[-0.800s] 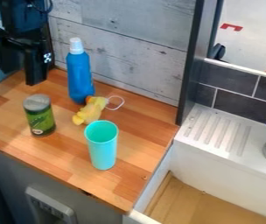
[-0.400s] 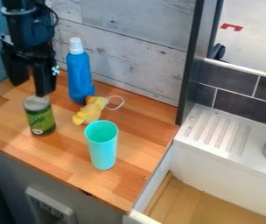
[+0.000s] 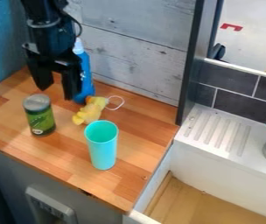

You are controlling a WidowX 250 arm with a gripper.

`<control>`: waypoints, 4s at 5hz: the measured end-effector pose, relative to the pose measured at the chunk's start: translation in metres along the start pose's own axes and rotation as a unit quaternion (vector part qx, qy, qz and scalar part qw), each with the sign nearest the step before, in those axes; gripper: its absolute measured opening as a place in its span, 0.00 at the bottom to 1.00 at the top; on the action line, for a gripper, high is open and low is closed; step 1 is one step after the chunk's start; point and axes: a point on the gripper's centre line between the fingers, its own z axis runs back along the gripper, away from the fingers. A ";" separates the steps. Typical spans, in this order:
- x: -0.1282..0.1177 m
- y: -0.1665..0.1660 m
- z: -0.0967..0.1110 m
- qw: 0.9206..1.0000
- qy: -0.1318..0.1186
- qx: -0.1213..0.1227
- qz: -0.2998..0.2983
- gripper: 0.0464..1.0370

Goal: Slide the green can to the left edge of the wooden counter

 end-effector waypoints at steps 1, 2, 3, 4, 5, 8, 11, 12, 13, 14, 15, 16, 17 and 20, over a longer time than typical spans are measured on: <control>0.004 -0.003 -0.013 1.000 0.004 -0.017 0.025 0.97; 0.007 -0.006 -0.025 0.999 0.011 -0.029 0.034 0.97; 0.007 -0.006 -0.038 0.998 0.025 -0.034 0.049 0.97; 0.008 -0.004 -0.044 0.997 0.035 -0.037 0.053 0.97; 0.002 0.005 -0.050 0.996 0.050 -0.036 0.057 0.97; -0.016 0.055 -0.049 0.991 0.124 -0.001 0.057 0.97; -0.019 0.095 -0.042 0.984 0.163 0.048 0.044 0.97; -0.022 0.104 -0.035 0.982 0.171 0.056 0.051 0.97; -0.026 0.108 -0.036 0.980 0.182 0.064 0.057 0.97; -0.014 0.087 -0.031 0.983 0.176 0.055 0.024 0.97; 0.010 0.038 0.001 0.992 0.118 0.035 -0.036 0.97; 0.016 -0.008 0.016 0.993 0.082 0.017 -0.080 0.97; 0.020 -0.028 0.015 0.992 0.078 0.008 -0.099 0.97; 0.019 -0.026 -0.005 0.990 0.100 0.007 -0.100 0.97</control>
